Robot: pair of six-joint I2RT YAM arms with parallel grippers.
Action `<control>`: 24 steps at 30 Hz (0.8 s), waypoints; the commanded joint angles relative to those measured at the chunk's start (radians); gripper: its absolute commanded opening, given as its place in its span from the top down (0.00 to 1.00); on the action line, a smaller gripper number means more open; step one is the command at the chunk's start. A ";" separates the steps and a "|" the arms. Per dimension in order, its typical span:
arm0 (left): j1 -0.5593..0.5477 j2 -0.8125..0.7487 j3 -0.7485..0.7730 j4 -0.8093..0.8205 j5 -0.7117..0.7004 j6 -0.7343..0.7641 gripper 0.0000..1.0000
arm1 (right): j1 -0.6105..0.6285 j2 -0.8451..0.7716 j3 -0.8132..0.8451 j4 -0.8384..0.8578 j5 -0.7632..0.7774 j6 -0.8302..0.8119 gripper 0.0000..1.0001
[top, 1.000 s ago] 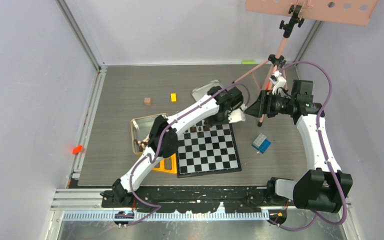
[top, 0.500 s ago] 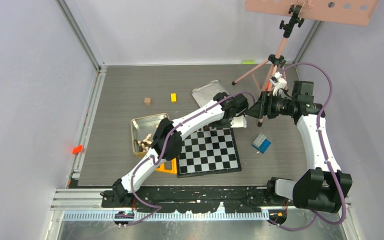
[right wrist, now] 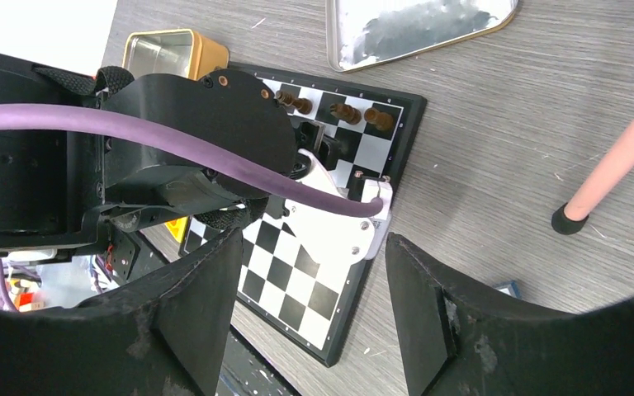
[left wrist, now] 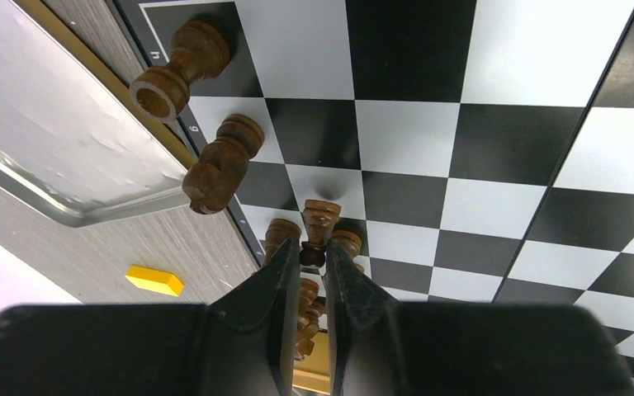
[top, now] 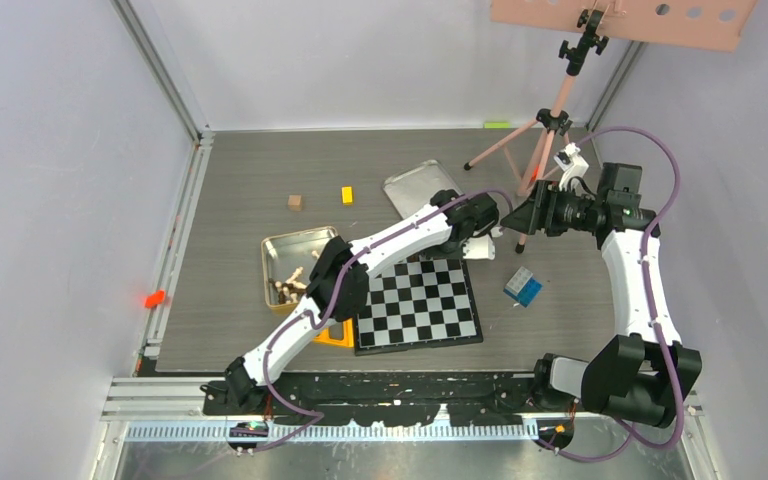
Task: Set up the chess pieces on the board
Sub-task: Place the chess piece on the chessboard.
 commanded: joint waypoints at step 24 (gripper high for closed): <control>-0.007 -0.017 -0.032 0.060 -0.023 0.017 0.66 | -0.038 -0.014 0.003 0.009 -0.073 0.009 0.31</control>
